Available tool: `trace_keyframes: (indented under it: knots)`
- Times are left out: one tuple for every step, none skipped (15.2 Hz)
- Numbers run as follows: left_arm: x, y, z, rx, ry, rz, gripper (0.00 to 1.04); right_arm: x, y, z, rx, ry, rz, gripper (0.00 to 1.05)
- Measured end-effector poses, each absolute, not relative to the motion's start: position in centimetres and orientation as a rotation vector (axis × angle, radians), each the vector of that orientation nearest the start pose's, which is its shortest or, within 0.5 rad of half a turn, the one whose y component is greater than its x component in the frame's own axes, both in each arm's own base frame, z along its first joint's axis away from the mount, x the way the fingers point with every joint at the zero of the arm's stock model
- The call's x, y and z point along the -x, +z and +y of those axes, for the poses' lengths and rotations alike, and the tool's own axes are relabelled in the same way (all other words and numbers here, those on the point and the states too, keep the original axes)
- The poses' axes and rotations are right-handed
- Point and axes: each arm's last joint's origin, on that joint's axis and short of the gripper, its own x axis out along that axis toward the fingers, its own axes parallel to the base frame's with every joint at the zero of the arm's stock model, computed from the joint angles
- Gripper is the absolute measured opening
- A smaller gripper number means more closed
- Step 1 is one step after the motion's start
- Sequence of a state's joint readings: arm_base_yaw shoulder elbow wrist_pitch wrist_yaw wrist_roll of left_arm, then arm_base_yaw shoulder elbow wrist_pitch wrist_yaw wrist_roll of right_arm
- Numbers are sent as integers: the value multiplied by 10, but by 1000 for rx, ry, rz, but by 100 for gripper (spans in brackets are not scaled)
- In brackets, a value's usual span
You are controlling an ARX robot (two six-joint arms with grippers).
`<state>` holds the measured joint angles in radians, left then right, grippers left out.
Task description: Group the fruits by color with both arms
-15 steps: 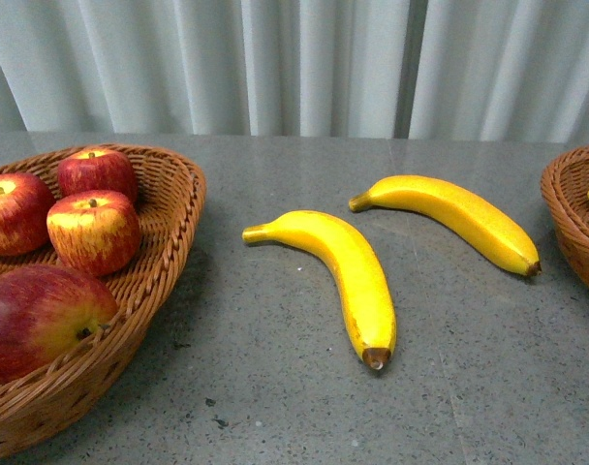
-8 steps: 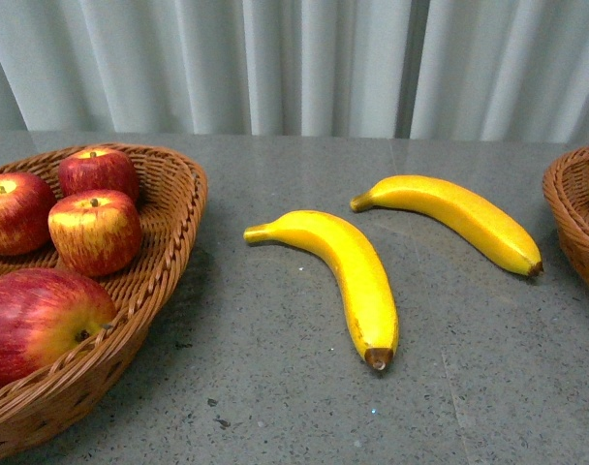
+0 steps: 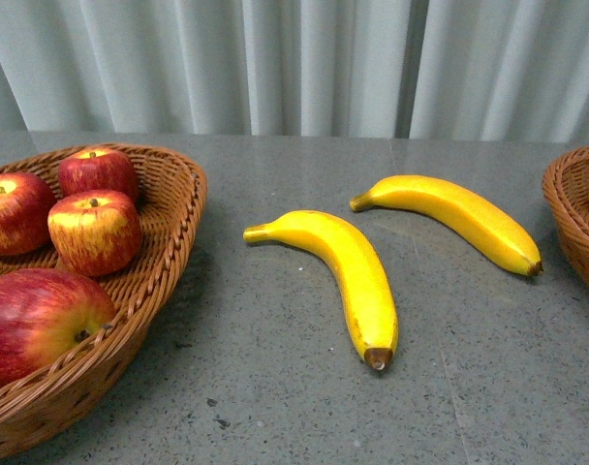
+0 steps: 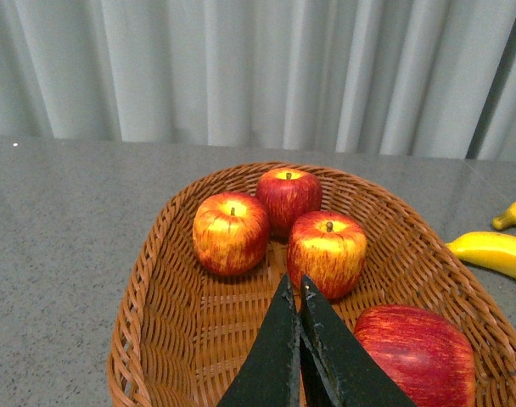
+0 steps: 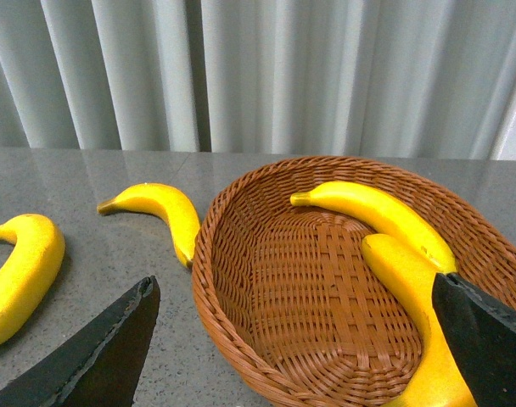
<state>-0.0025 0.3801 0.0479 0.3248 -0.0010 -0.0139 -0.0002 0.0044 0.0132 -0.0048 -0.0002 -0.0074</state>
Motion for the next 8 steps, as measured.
trace_keyframes:
  knots:
    - [-121, 177, 0, 14, -1, 4, 1, -97, 167, 0, 7, 0, -4, 98]
    - [-119, 176, 0, 14, -1, 1, 1, -97, 167, 0, 7, 0, -4, 98]
    - [-118, 172, 0, 14, -1, -25, 1, -97, 167, 0, 7, 0, -4, 98]
    - [-116, 170, 0, 14, 0, -7, 1, -97, 167, 0, 7, 0, -4, 98]
    - [-115, 171, 0, 14, -1, -15, 1, -97, 167, 0, 7, 0, -4, 98]
    - [-113, 171, 0, 14, -1, -17, 1, -97, 167, 0, 7, 0, -4, 98]
    - [-112, 171, 0, 14, -1, -15, 1, -97, 167, 0, 7, 0, -4, 98]
    - [-111, 171, 0, 14, -1, -14, 1, -97, 167, 0, 7, 0, -4, 98]
